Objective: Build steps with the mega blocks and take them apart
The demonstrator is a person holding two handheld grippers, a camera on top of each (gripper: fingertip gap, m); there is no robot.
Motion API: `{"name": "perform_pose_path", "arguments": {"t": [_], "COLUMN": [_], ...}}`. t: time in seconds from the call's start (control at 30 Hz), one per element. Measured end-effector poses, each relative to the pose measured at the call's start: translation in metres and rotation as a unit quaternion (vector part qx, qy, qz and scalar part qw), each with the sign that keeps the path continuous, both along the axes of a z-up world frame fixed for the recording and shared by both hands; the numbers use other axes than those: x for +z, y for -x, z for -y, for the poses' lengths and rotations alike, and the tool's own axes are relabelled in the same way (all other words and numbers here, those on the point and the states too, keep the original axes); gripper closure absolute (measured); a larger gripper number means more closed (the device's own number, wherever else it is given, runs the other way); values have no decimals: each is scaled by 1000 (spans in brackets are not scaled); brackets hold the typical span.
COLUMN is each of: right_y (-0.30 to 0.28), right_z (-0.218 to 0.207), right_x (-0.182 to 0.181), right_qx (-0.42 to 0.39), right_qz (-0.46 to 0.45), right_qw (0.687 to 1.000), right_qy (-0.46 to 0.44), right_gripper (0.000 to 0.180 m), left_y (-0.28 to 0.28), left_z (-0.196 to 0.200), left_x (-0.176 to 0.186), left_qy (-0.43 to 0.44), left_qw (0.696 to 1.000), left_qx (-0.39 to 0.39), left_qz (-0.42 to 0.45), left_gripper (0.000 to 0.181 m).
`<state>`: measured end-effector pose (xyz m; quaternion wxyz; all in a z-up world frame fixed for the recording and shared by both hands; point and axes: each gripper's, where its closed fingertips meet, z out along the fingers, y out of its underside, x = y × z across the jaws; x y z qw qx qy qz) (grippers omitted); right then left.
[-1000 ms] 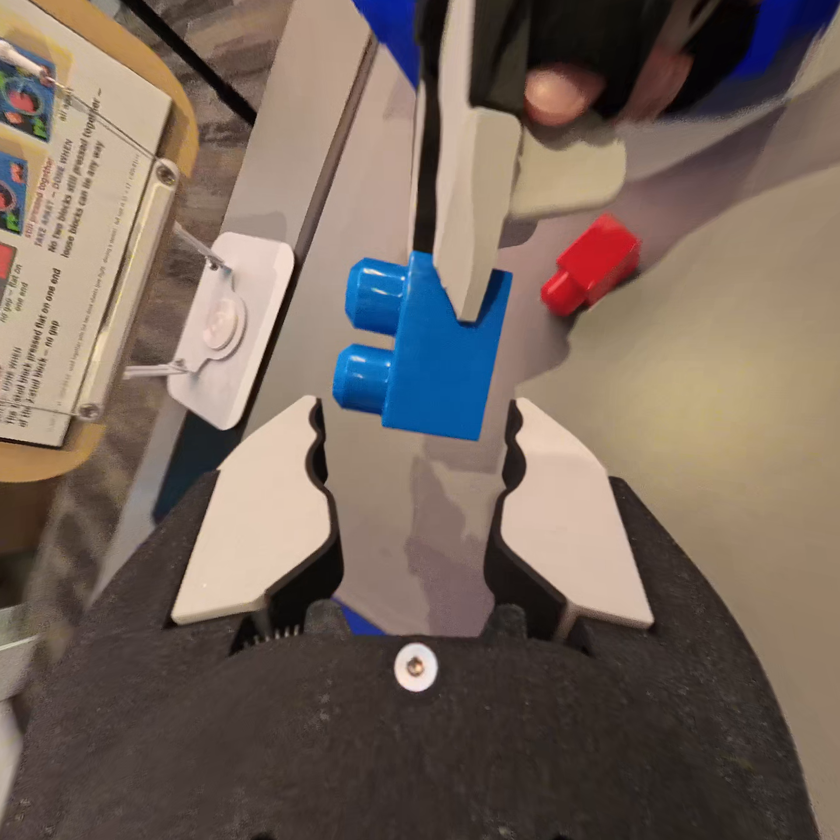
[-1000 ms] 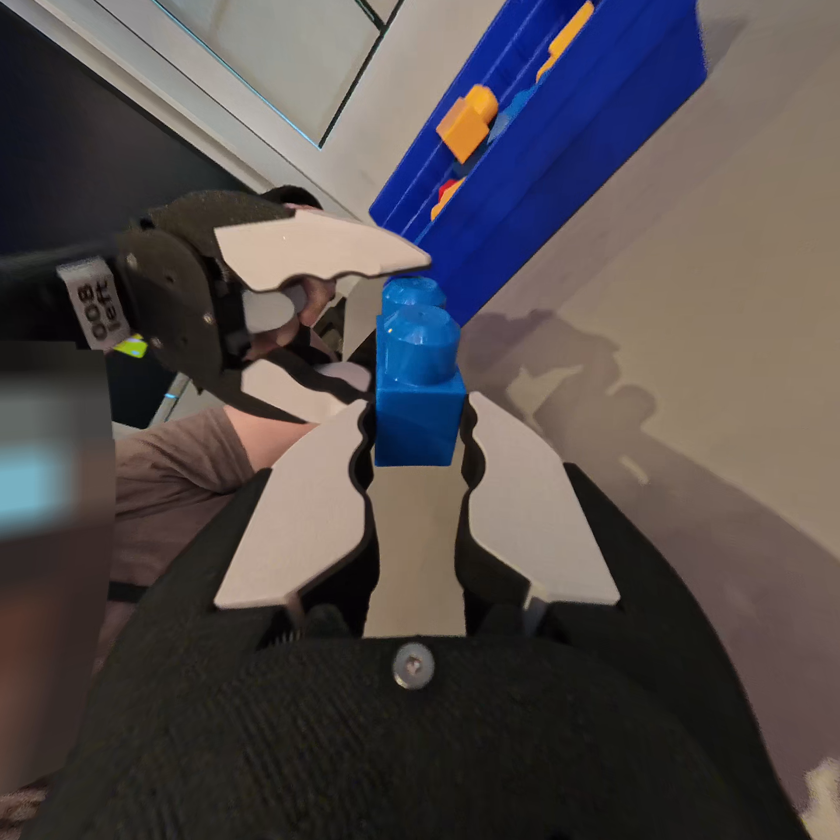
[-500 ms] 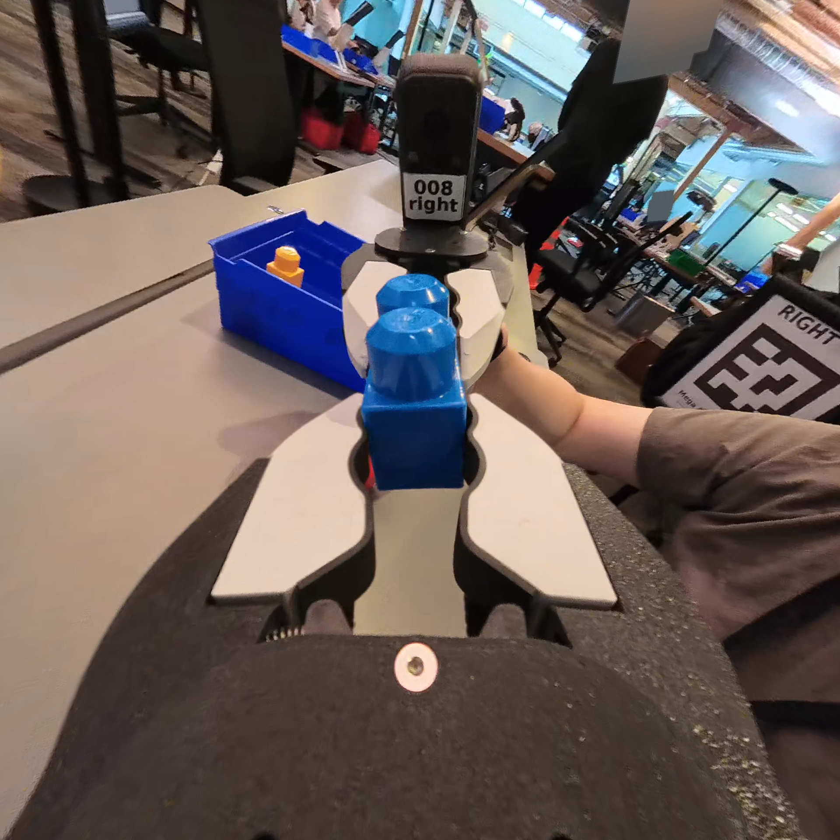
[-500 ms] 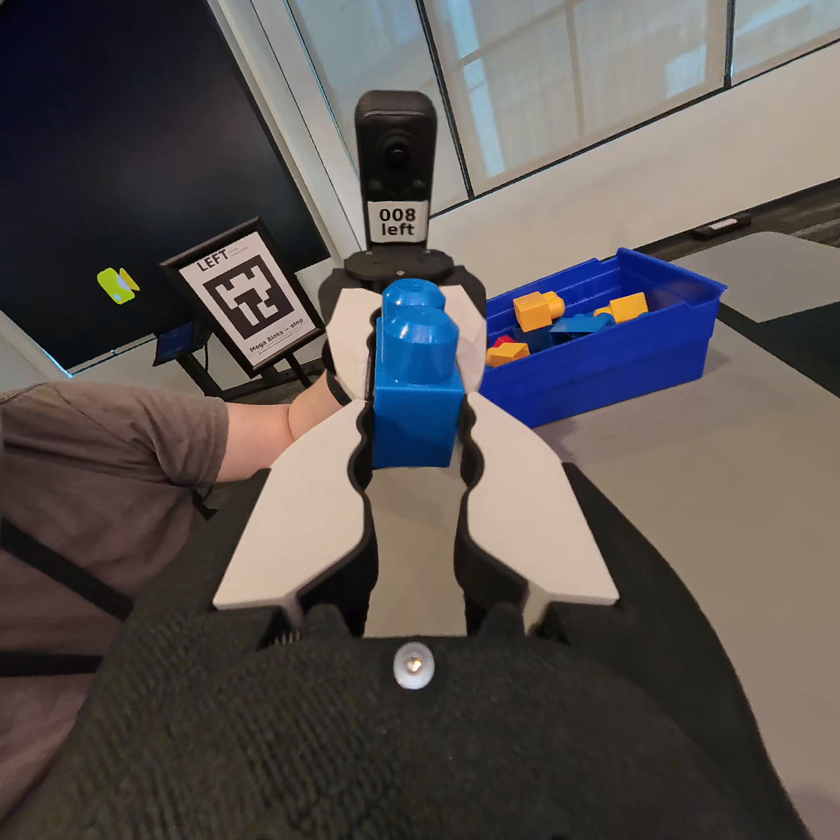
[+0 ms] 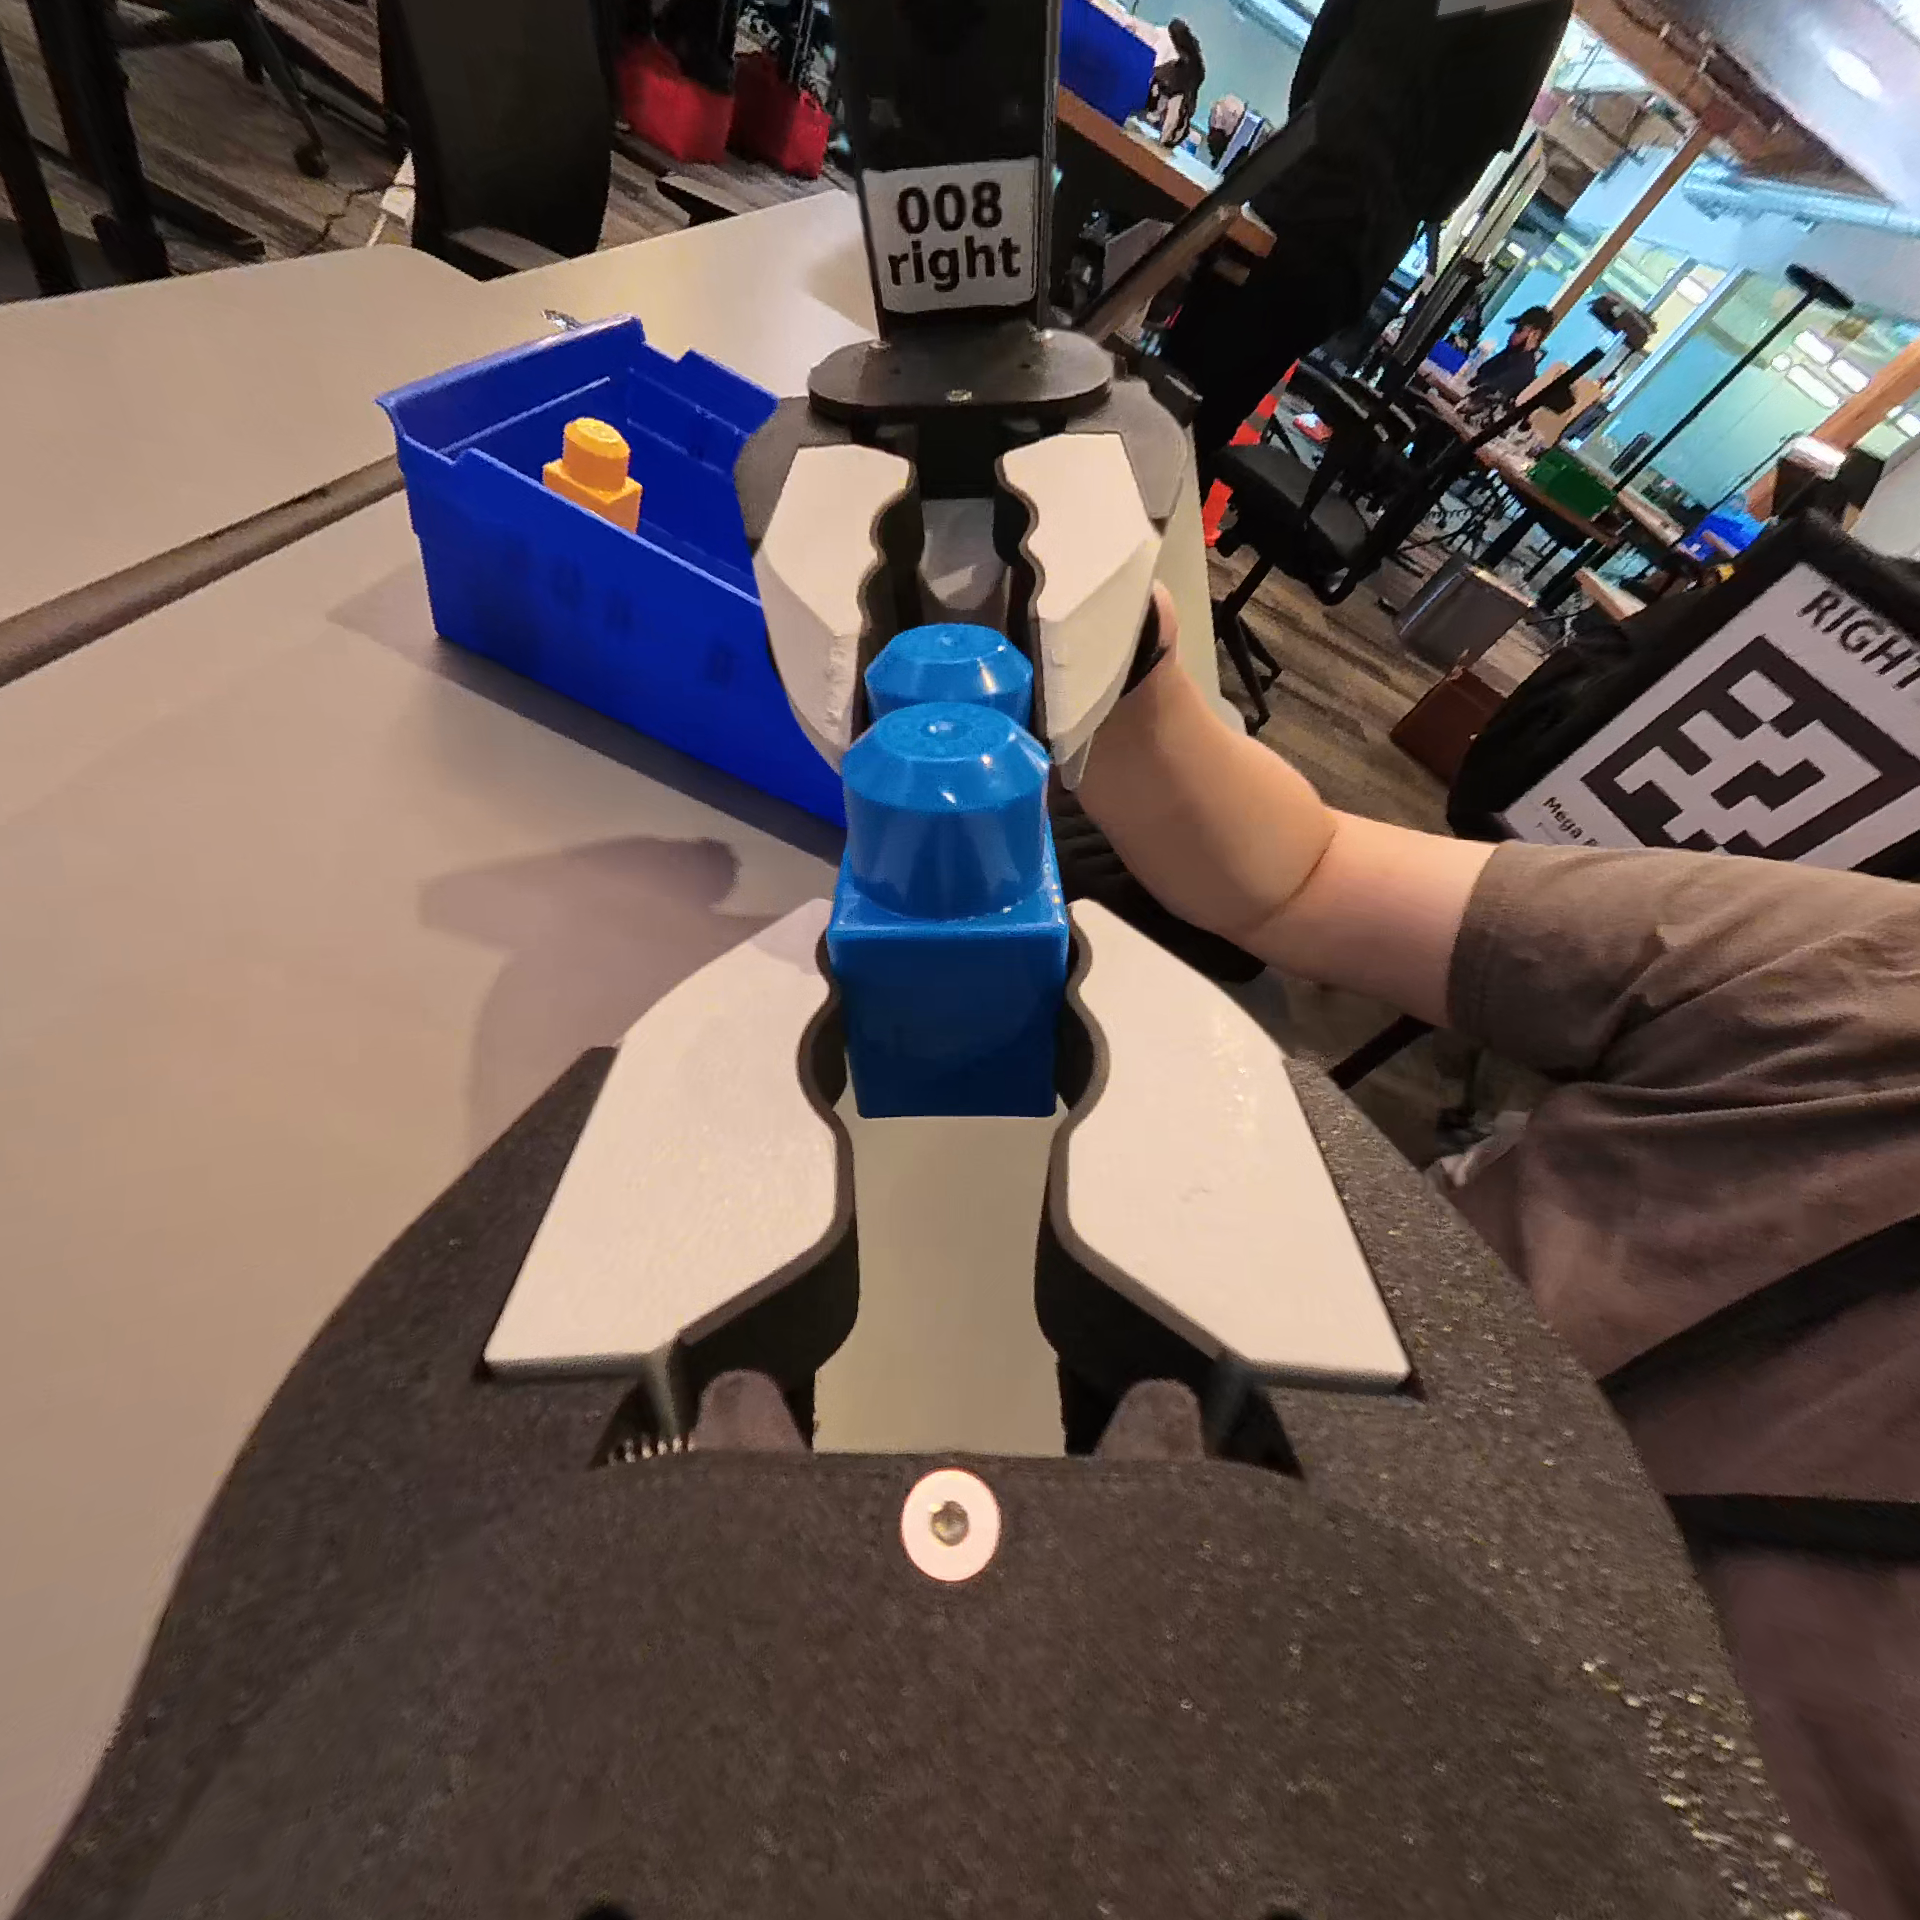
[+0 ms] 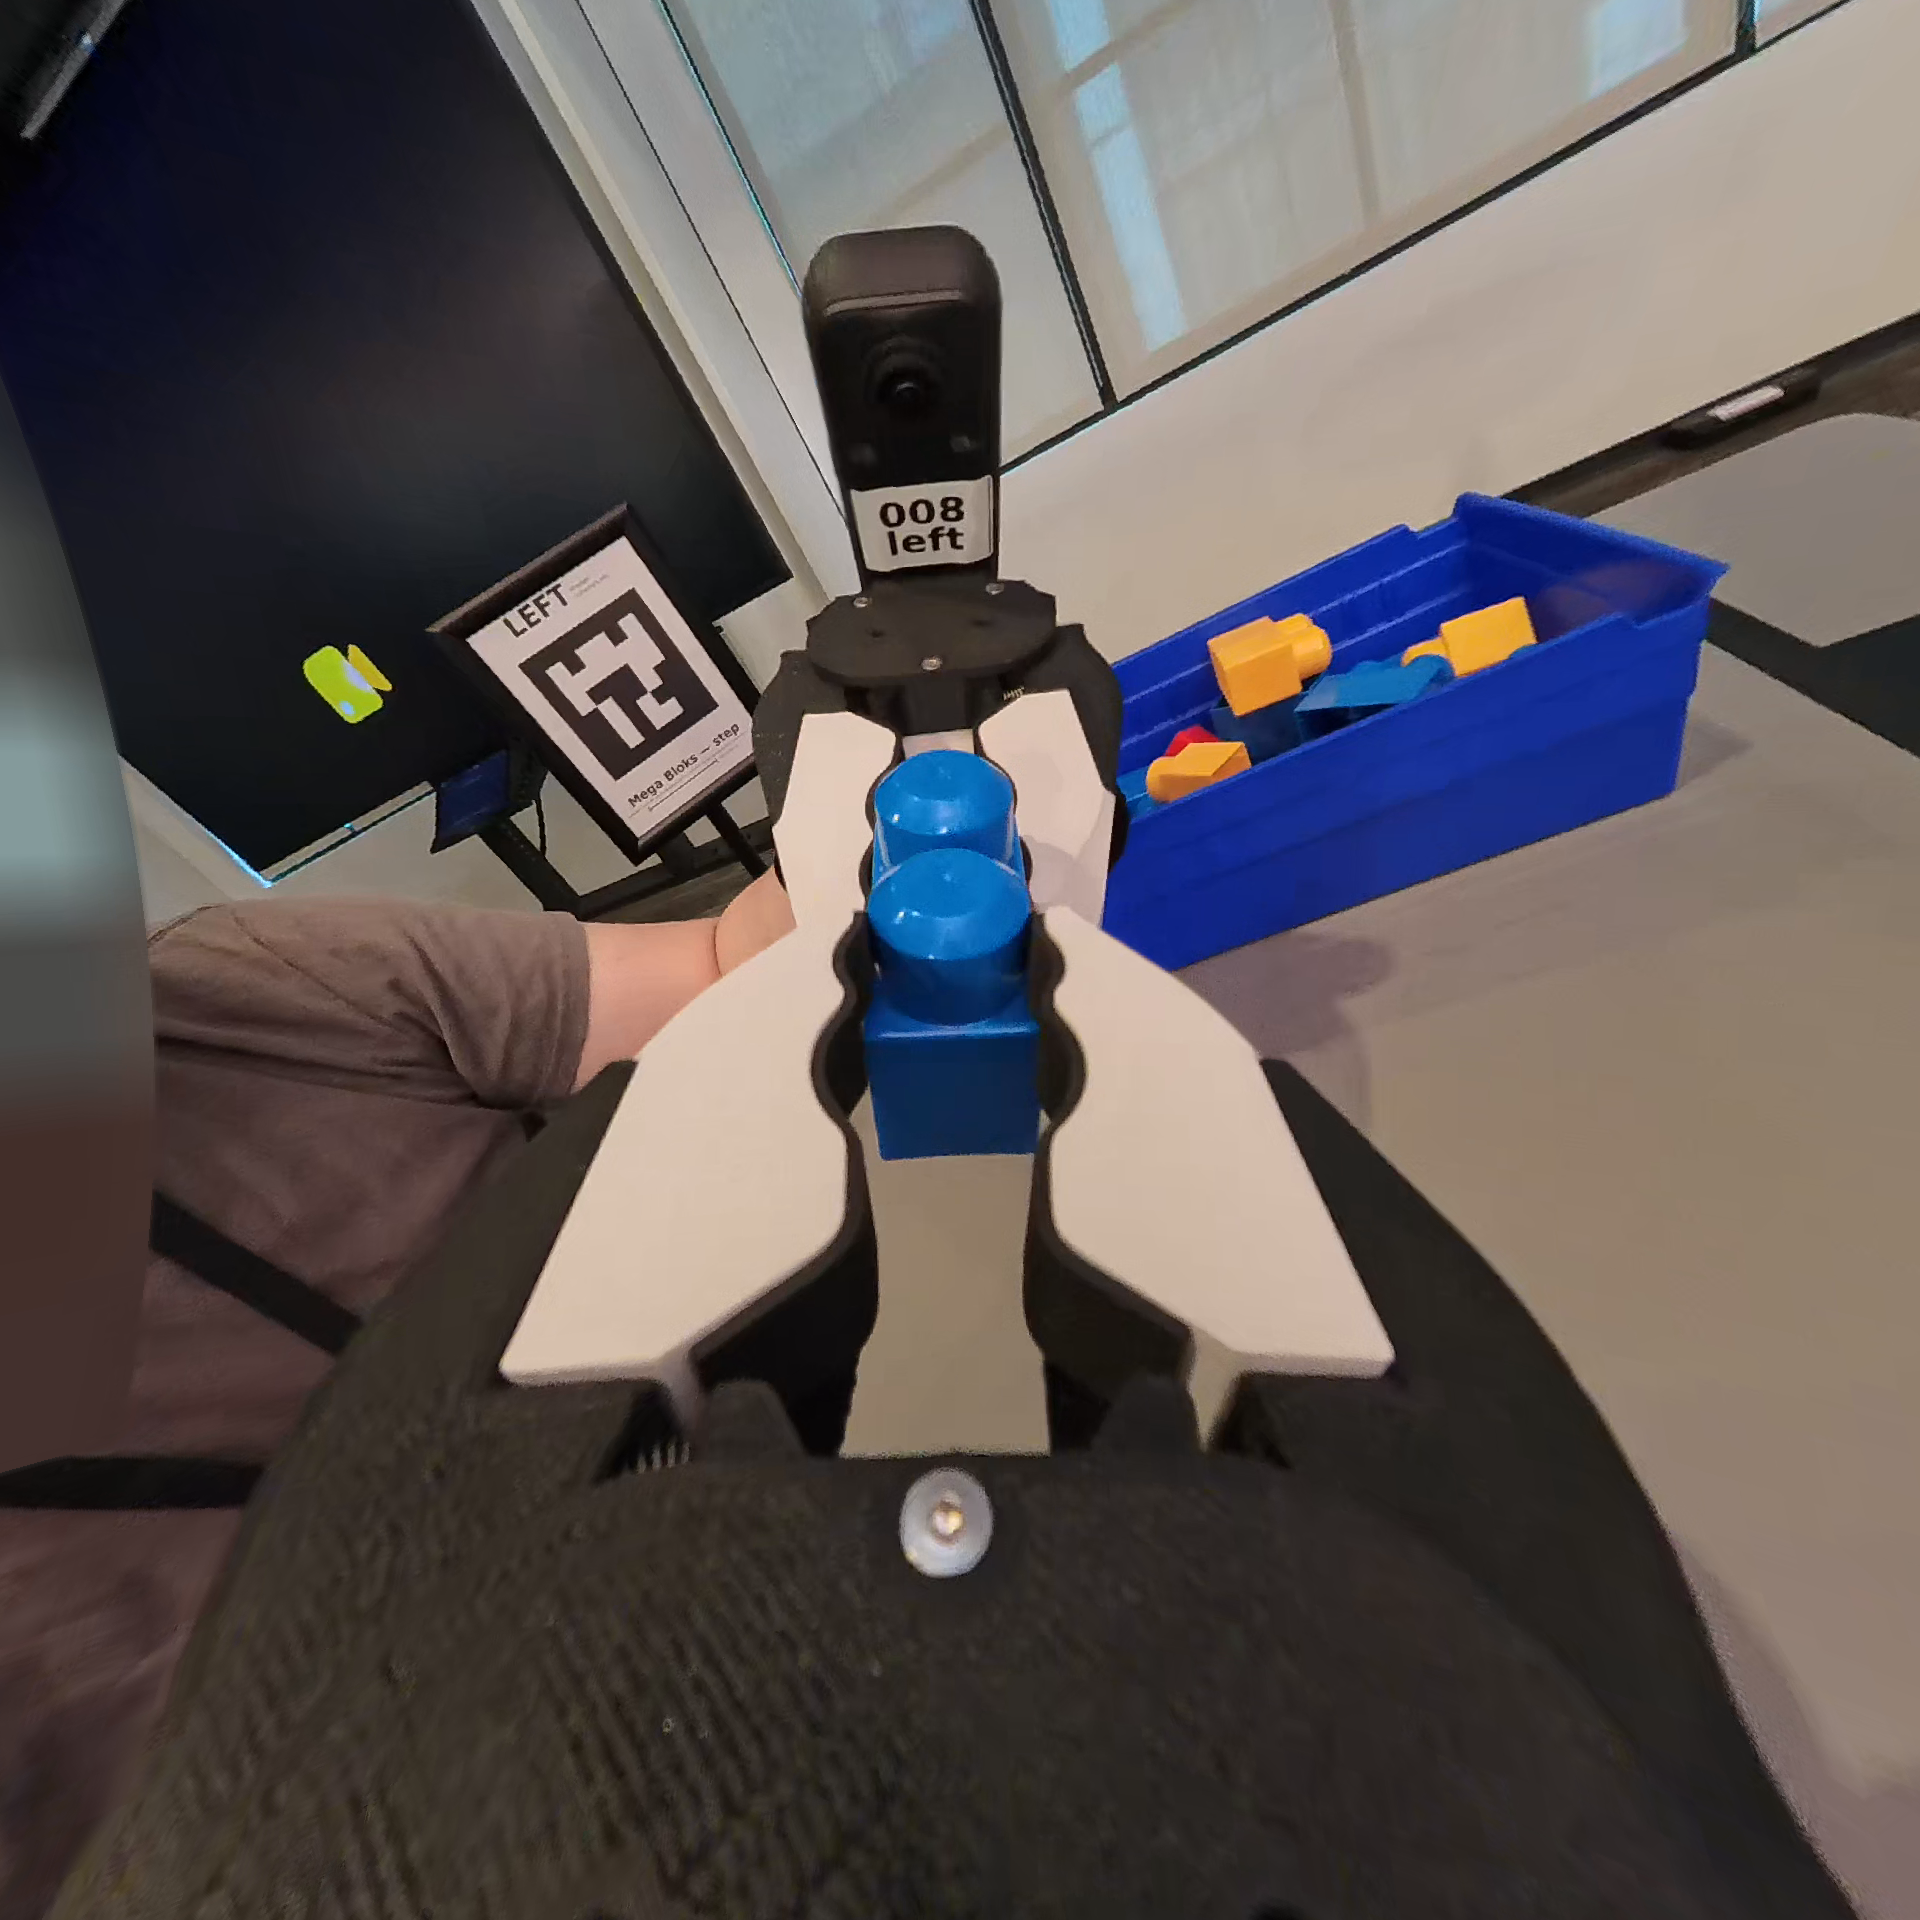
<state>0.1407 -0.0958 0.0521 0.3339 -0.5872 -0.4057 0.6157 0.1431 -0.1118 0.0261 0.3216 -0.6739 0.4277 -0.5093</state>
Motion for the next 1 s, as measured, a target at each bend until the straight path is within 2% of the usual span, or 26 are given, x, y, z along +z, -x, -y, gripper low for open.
{"name": "perform_pose_path", "arguments": {"t": [0.13,0.33,0.5,1.0], "right_y": [1,6,9,10], "right_z": [-4,0,4,0], "right_x": [4,13,15,14], "right_qx": [-24,-52,-50,-59], "right_qz": [-18,-44,-46,-55], "right_qw": [999,995,995,995], "right_qy": [-21,-70,-79,-66], "right_gripper": [151,151,151,151], "left_y": [-1,-7,-12,-12], "left_z": [-3,0,-2,-4], "left_x": [1,4,6,5], "left_qy": [-4,-13,-37,-24], "left_qw": [1000,999,998,998], "left_qx": [6,7,24,28], "left_qz": [16,40,50,55], "left_gripper": [143,131,138,140]}}
